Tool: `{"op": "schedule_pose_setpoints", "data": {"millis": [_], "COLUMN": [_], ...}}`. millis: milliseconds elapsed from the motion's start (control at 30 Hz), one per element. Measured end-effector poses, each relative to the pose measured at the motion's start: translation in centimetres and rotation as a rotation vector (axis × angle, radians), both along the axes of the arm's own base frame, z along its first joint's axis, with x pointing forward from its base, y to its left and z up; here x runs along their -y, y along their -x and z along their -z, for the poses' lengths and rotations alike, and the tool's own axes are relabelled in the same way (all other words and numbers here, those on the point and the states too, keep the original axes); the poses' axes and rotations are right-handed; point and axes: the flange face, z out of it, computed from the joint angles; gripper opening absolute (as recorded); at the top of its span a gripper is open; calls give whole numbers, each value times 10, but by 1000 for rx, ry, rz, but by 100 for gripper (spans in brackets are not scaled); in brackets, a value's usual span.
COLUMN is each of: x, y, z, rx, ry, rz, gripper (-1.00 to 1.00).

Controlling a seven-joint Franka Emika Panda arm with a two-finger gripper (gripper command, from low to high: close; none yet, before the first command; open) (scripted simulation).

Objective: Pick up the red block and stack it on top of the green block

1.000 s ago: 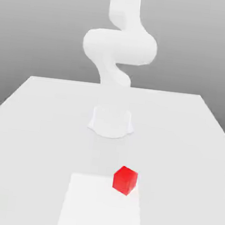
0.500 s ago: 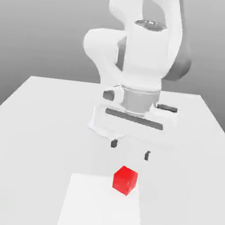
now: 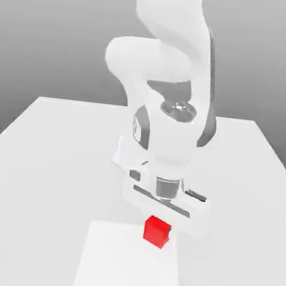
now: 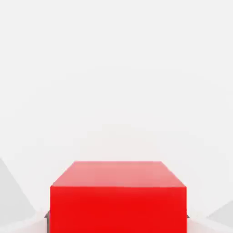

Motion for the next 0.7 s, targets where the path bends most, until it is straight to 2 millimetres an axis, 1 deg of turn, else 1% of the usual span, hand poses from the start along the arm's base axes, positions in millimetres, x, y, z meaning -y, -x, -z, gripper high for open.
{"op": "schedule_pose_setpoints", "data": {"millis": [67,300,367,400,433,567,633,700], "x": [-1,-3,-1,6,16,81,116,158], "y": [-2,-3,-1,-8,-18,-64,-84,-99], "z": [-7,-51,-62,-66,-70,-82,-86,-90], "rx": [2,3,0,0,0,4,6,8], "ry": [0,2,2,-5,-13,-44,-53,-56], "rz": [1,-5,-1,21,54,221,295,374], "gripper": [-100,-100,-100,-100,-100,-100,-100,-100]}}
